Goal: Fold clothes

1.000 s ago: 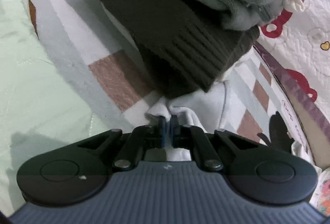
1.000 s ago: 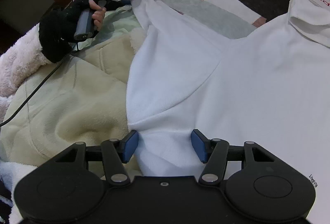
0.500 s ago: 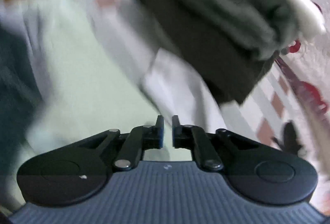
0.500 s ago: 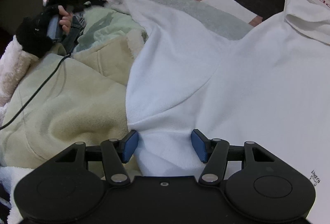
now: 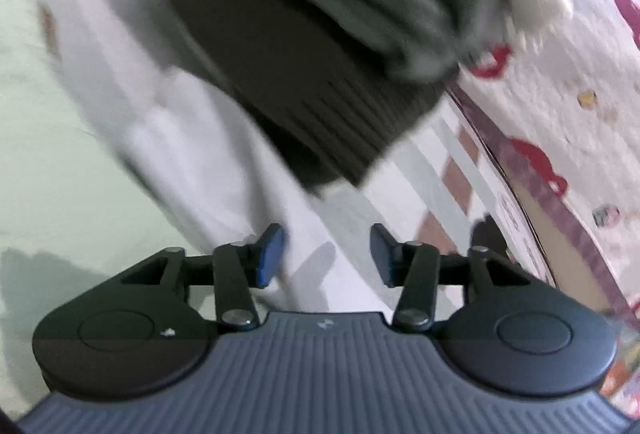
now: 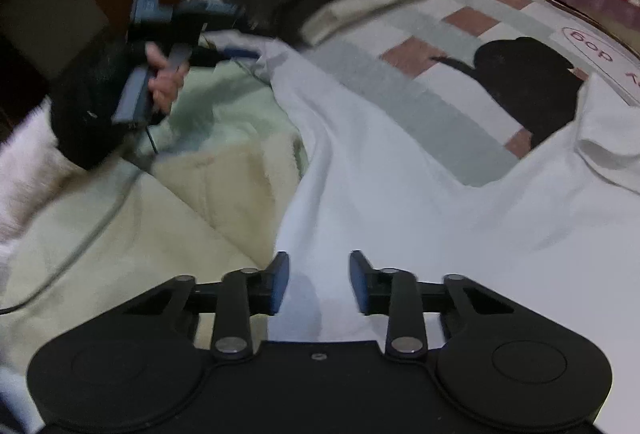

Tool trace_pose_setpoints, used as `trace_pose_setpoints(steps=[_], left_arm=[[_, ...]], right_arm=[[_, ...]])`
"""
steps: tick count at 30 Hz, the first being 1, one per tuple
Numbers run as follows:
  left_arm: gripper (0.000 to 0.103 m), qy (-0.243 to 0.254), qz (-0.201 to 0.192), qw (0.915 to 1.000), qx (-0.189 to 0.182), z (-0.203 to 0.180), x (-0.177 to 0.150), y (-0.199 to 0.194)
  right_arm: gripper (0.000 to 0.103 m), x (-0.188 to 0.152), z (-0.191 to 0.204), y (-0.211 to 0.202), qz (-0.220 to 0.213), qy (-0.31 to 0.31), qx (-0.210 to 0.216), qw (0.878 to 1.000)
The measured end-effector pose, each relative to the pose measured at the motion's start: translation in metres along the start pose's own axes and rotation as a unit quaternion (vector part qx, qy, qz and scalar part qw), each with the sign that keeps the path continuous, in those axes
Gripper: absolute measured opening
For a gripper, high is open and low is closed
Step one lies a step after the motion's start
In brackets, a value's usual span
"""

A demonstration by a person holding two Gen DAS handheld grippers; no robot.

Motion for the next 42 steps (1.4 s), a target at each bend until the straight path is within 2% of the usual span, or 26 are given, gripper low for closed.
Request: trace_pose_setpoints(steps=[2,5,7,10,12,13,14,15,16,19,21,23,25,28,29,30,31,33,35,38,40,42], left_arm=[[0.049,0.036,0.001,0.9986,0.038,-0.001,-0.009,0.014],[0.052,0.09,-0.016,0.9938,0.065,-0.01,-0.016,0.021],[0.055,0.091,-0.025,0.9935,0.063,-0.011,-0.015,0.023],[0.055,0.078,-0.049,0.9947,0.047,-0.009,-0.009,0.022],[0.045,0.093,-0.059,0.9927,0.05,-0.009,-0.005,0.023],[0.036,0.1,-0.058,0.9919,0.053,-0.009,-0.005,0.025],[0.011,0.105,-0.044,0.992,0.055,-0.007,-0.007,0.028],[0.002,0.11,-0.031,0.992,0.054,-0.007,-0.01,0.032],[0.002,0.114,-0.023,0.9922,0.045,-0.009,-0.013,0.034],[0.002,0.137,-0.046,0.9894,0.009,-0.028,-0.01,0.025],[0.002,0.165,-0.084,0.9826,-0.006,-0.045,-0.003,0.009],[0.002,0.18,-0.129,0.9749,-0.021,-0.061,0.008,-0.019],[0.002,0.167,-0.167,0.9709,-0.042,-0.068,0.016,-0.05],[0.002,0.158,-0.242,0.9564,-0.045,-0.065,0.022,-0.096],[0.002,0.159,-0.259,0.9522,-0.03,-0.06,0.022,-0.107],[0.002,0.161,-0.249,0.9548,0.008,-0.049,0.021,-0.102],[0.002,0.144,-0.231,0.9618,0.032,-0.037,0.023,-0.092],[0.002,0.109,-0.192,0.972,0.079,-0.012,0.027,-0.071],[0.002,0.08,-0.16,0.9765,0.12,0.009,0.029,-0.054],[0.002,0.094,-0.183,0.9703,0.127,0.001,0.033,-0.06],[0.002,0.106,-0.216,0.9627,0.124,-0.005,0.033,-0.077],[0.003,0.124,-0.195,0.9612,0.151,0.0,0.03,-0.067]], right_arm=[[0.031,0.002,0.003,0.013,0.011,-0.013,-0.019,1.0],[0.032,0.007,0.006,0.018,0.005,-0.016,-0.022,1.0],[0.037,0.009,0.005,0.013,-0.008,-0.004,-0.013,1.0],[0.045,0.002,0.007,0.014,0.005,0.025,0.031,0.999],[0.048,-0.007,0.007,0.02,0.024,0.028,0.029,0.999],[0.053,-0.011,0.006,0.023,0.032,0.03,0.027,0.999],[0.054,-0.011,0.005,0.025,0.036,0.035,0.026,0.998],[0.054,-0.011,0.004,0.025,0.037,0.038,0.027,0.998],[0.054,-0.011,0.004,0.025,0.037,0.039,0.028,0.998],[0.026,-0.008,0.012,0.022,0.03,0.018,0.054,0.998],[0.009,-0.006,0.017,0.017,0.02,-0.006,0.053,0.998],[0.005,-0.003,0.017,0.013,0.011,-0.017,0.045,0.999],[0.004,0.002,0.015,0.006,-0.006,-0.014,0.041,0.999],[0.005,0.011,0.019,-0.013,-0.046,-0.001,0.065,0.997],[0.005,0.013,0.021,-0.017,-0.055,0.005,0.074,0.996],[0.005,0.015,0.023,-0.021,-0.064,0.01,0.083,0.994],[0.005,0.016,0.025,-0.022,-0.067,0.015,0.09,0.994],[0.005,0.012,0.028,-0.007,-0.043,0.019,0.097,0.994],[0.005,0.007,0.029,0.007,-0.02,0.024,0.102,0.994],[0.005,0.007,0.034,0.007,-0.022,0.016,0.112,0.993],[0.005,0.012,0.038,0.0,-0.038,0.007,0.127,0.991],[0.005,0.015,0.04,-0.002,-0.04,0.007,0.134,0.99]])
Point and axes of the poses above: each gripper's, at about its wrist camera, not at the fingertips, and y roughly the way its jaws point, z to its left, x to its top, the point moved 10 cm from there along y, roughly the way its jaws point, and after that the axes turned 11 degrees about -y, right-handed, at the moved point
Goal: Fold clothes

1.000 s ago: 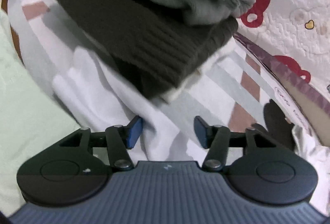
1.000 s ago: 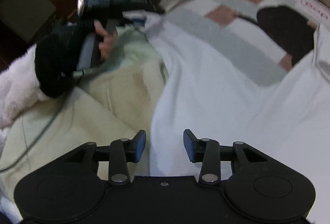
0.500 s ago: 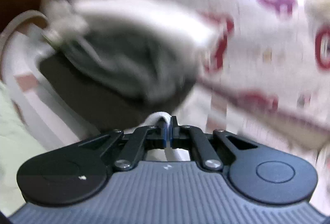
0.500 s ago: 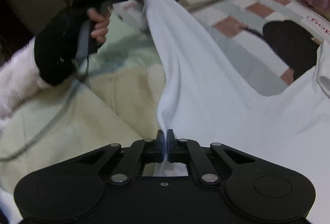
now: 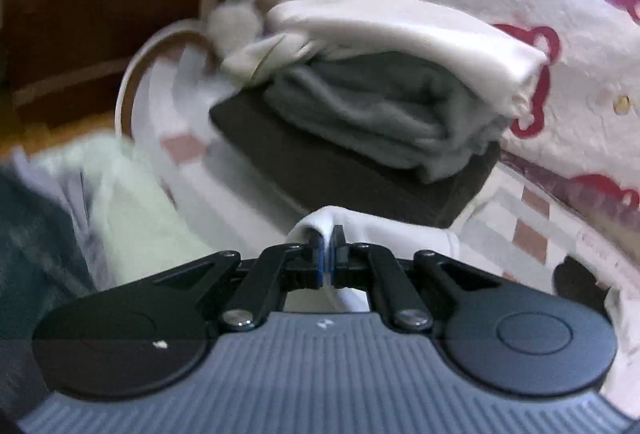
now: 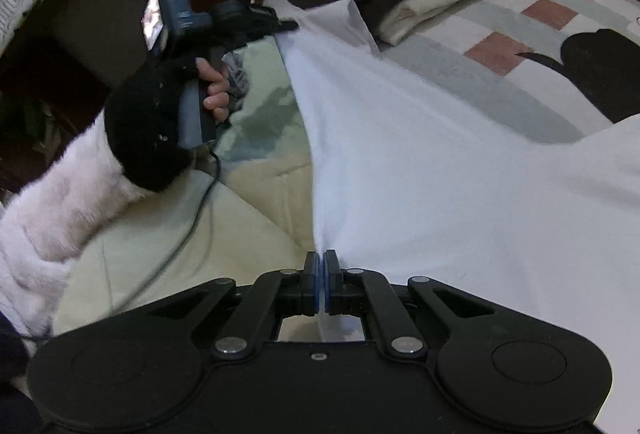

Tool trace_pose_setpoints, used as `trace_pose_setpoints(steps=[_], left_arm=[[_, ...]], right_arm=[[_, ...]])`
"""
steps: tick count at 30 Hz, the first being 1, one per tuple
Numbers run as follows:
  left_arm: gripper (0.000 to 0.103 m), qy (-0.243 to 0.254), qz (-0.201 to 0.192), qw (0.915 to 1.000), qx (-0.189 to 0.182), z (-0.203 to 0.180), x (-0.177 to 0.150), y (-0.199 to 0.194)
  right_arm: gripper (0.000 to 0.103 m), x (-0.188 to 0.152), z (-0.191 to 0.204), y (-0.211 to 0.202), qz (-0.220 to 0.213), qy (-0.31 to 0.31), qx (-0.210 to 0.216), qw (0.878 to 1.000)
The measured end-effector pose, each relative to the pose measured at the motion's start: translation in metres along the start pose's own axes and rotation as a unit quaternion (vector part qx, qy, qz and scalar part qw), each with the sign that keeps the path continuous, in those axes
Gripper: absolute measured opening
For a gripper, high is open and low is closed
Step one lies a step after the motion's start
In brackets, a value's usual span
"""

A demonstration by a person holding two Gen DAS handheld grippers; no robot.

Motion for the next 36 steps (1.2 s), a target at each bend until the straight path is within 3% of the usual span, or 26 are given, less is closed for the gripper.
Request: trace_pose_setpoints(steps=[2,4,6,10,12,14,16,17,18,20,22,26,30,34,36], left_arm=[[0.003,0.019,0.025,0.9993,0.021,0.003,-0.008,0.01],[0.003,-0.007,0.076,0.9961,0.044,0.017,-0.02,0.023],[0.004,-0.044,0.098,0.993,0.048,0.03,-0.022,0.027],[0.01,-0.05,0.078,0.9942,0.055,0.036,-0.01,0.017],[0.012,-0.027,0.049,0.9965,0.062,0.03,-0.003,0.008],[0.016,0.011,0.019,0.999,0.038,0.011,0.004,-0.003],[0.022,0.059,0.013,0.998,-0.02,-0.027,0.001,-0.014],[0.029,0.082,0.01,0.9953,-0.05,-0.046,-0.001,-0.019],[0.033,0.106,0.006,0.9912,-0.079,-0.065,-0.003,-0.026],[0.036,0.163,0.027,0.9758,-0.143,-0.114,-0.019,-0.032],[0.043,0.213,0.067,0.9531,-0.204,-0.165,-0.041,-0.035],[0.045,0.269,0.143,0.902,-0.306,-0.262,-0.082,-0.04],[0.046,0.314,0.193,0.8594,-0.354,-0.336,-0.13,-0.035],[0.048,0.412,0.185,0.8113,-0.371,-0.381,-0.196,-0.032],[0.05,0.462,0.176,0.7905,-0.361,-0.391,-0.225,-0.027]], right_arm=[[0.005,-0.001,0.001,0.005,0.009,0.001,0.007,1.0],[0.005,-0.008,0.002,0.015,0.032,0.0,0.012,0.999],[0.004,-0.013,0.011,0.024,0.055,-0.014,0.024,0.998],[0.005,-0.014,0.048,0.028,0.069,-0.104,0.039,0.991],[0.009,-0.007,0.053,0.014,0.043,-0.124,0.041,0.99],[0.009,0.003,0.042,-0.013,-0.009,-0.106,0.04,0.994],[0.023,0.011,0.013,-0.053,-0.071,-0.071,0.02,0.995],[0.032,0.01,-0.005,-0.073,-0.095,-0.058,-0.003,0.994],[0.034,0.008,-0.027,-0.093,-0.116,-0.044,-0.033,0.992],[0.035,-0.003,-0.079,-0.131,-0.14,-0.006,-0.104,0.985],[0.035,-0.021,-0.134,-0.166,-0.148,0.028,-0.194,0.969],[0.044,-0.059,-0.235,-0.229,-0.147,0.061,-0.365,0.917],[0.047,-0.089,-0.311,-0.283,-0.172,0.127,-0.433,0.876],[0.047,-0.12,-0.366,-0.333,-0.181,0.2,-0.468,0.842],[0.047,-0.135,-0.387,-0.353,-0.18,0.243,-0.469,0.83]])
Point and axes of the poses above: each gripper's, at about its wrist camera, not at the fingertips, and y roughly the way its jaws point, z to its left, x to its top, the point moved 10 cm from there along y, roughly the way its jaws point, and after that the axes turned 11 degrees about -y, right-handed, at the moved point
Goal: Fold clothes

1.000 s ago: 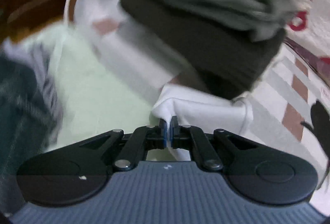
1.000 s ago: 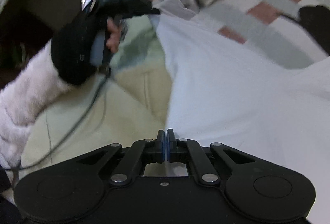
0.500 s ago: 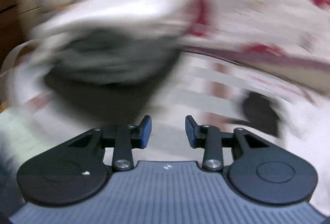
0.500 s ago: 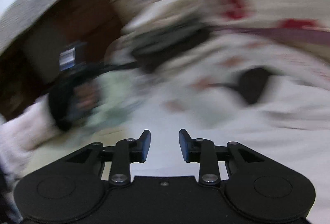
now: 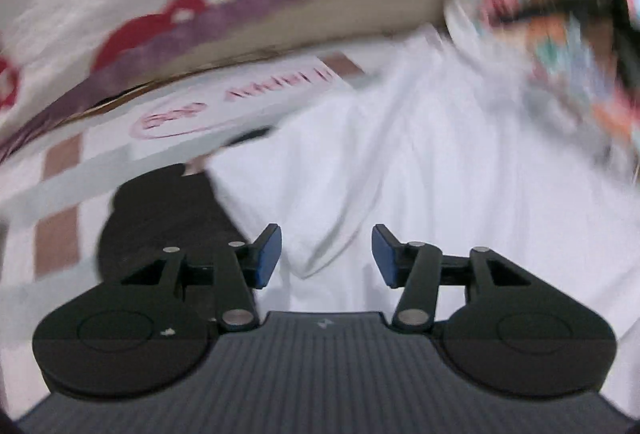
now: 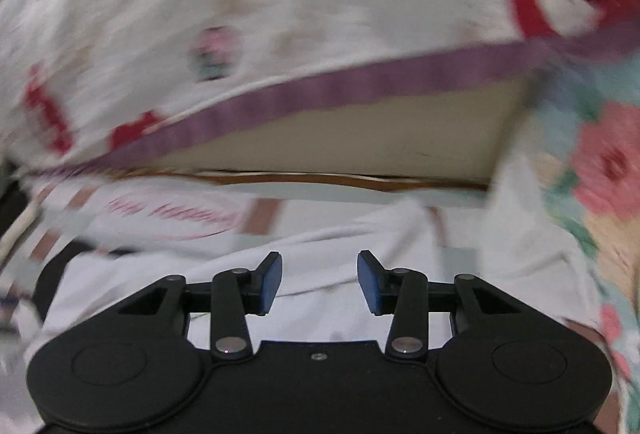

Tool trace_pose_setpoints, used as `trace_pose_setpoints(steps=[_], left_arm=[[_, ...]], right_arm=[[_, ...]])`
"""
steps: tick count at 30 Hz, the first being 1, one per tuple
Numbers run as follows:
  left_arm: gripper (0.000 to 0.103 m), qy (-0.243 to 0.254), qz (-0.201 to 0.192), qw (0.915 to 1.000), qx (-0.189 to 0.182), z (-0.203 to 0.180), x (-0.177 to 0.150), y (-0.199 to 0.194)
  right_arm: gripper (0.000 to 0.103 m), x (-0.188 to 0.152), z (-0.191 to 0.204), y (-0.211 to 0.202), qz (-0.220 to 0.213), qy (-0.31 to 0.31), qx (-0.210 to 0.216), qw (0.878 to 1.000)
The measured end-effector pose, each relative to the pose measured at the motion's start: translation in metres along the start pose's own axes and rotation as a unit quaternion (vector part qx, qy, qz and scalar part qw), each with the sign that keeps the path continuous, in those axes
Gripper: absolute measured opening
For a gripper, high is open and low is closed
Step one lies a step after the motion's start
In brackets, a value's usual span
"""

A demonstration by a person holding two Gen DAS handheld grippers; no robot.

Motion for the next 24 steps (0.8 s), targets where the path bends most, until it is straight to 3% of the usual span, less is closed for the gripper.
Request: trace_pose_setpoints(steps=[1,2,4,6,8,9,10,11,13,16,20,24], left_arm=[[0.05,0.015,0.008,0.9998,0.011,-0.004,-0.003,0.009],[0.05,0.023,0.013,0.9994,0.023,-0.005,-0.006,0.018],[0.053,0.02,0.017,0.9985,0.048,0.0,-0.007,0.033],[0.066,0.007,0.013,0.9979,0.063,0.006,-0.004,0.041],[0.068,0.008,0.008,0.9976,0.069,0.011,0.001,0.049],[0.05,0.008,0.007,0.9976,0.068,0.013,0.005,0.051],[0.021,0.003,0.005,0.9981,0.061,0.014,0.01,0.051],[0.003,0.002,0.007,0.9986,0.052,0.013,0.015,0.051],[0.004,0.039,0.0,0.9981,0.048,0.01,0.031,0.047],[0.004,0.083,-0.044,0.9924,0.079,0.018,0.07,0.033],[0.004,-0.025,-0.066,0.9964,0.048,0.043,0.103,0.02],[0.004,-0.043,-0.075,0.996,0.023,0.028,0.081,0.007]], right_arm=[[0.03,-0.002,-0.013,0.001,0.024,0.02,0.011,0.999],[0.004,-0.006,-0.022,0.001,0.049,0.036,0.032,0.998],[0.004,-0.005,-0.037,-0.005,0.06,0.058,0.031,0.996],[0.005,-0.003,-0.047,-0.012,0.065,0.073,0.027,0.995],[0.011,-0.001,-0.053,-0.017,0.072,0.081,0.023,0.994],[0.011,-0.001,-0.055,-0.02,0.074,0.082,0.024,0.994],[0.012,0.0,-0.056,-0.023,0.077,0.082,0.024,0.993],[0.012,0.0,-0.057,-0.026,0.079,0.081,0.024,0.993],[0.018,-0.001,-0.059,-0.029,0.083,0.067,0.023,0.994],[0.019,-0.009,-0.065,-0.026,0.096,0.053,0.015,0.994],[0.02,-0.015,-0.077,-0.01,0.093,0.074,0.004,0.993],[0.024,-0.005,-0.077,0.016,0.081,0.091,0.007,0.992]])
Point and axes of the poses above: each gripper's, at about its wrist camera, not at the fingertips, and y roughly the way its jaws point, z to its left, x to its top, the point moved 10 cm from there along y, roughly the way its jaws point, and after that the axes turned 11 degrees about -y, right-handed, at the moved point
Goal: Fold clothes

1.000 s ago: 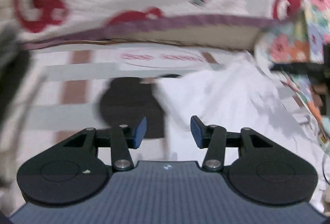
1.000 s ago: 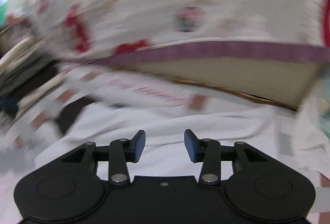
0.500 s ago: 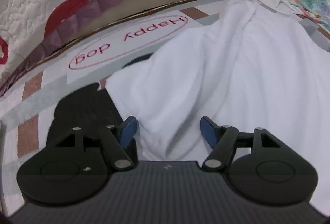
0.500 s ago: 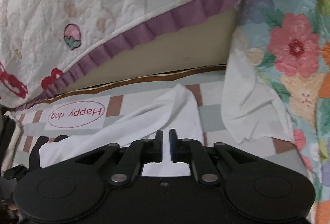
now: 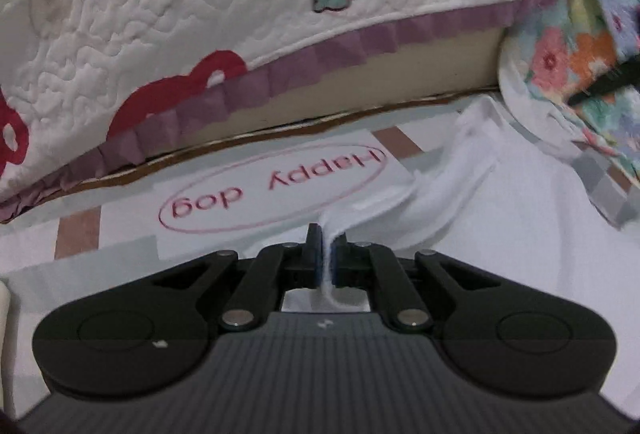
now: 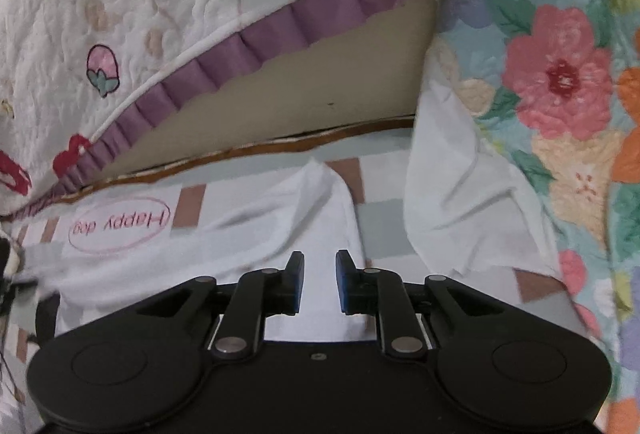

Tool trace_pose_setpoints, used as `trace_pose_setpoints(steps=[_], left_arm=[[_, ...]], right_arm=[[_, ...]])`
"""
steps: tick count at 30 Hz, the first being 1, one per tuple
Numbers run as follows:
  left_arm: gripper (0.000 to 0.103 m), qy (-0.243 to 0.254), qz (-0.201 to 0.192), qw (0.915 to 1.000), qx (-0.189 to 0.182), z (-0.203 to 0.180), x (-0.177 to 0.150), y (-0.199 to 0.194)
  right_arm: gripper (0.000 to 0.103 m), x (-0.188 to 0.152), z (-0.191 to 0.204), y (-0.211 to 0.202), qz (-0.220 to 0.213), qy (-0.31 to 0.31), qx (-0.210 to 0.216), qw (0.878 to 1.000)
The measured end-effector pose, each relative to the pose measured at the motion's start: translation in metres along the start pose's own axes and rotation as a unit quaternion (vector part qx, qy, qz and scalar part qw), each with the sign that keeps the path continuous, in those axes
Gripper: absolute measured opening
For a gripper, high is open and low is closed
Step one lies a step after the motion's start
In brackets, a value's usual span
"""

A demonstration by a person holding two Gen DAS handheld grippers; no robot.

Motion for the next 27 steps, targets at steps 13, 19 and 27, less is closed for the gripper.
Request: trace_pose_setpoints(steps=[13,19,27], left_arm=[[0.004,0.053,0.019,0.9984,0.003,-0.038,-0.057,-0.049],[0.004,0.065,0.025,0.9973,0.023,-0.049,-0.07,-0.069],[0.004,0.055,0.07,0.9959,0.014,-0.051,-0.087,-0.052]], right_arm=[[0.051,0.042,0.015,0.109,0.036,-0.036,-0.11,0.993],[0.051,0.026,0.002,0.136,0.047,0.013,-0.117,0.992],[0.03,0.034,0.006,0.098,-0.026,0.036,-0.04,0.998]])
Point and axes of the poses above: each gripper's, at about its wrist camera, not at the fingertips, and y roughly the way its jaws point, z to its left, x to its top, the point moved 10 cm from there along y, roughly the way its jaws point, and after that the axes turned 11 degrees about -y, right-handed, at the moved point
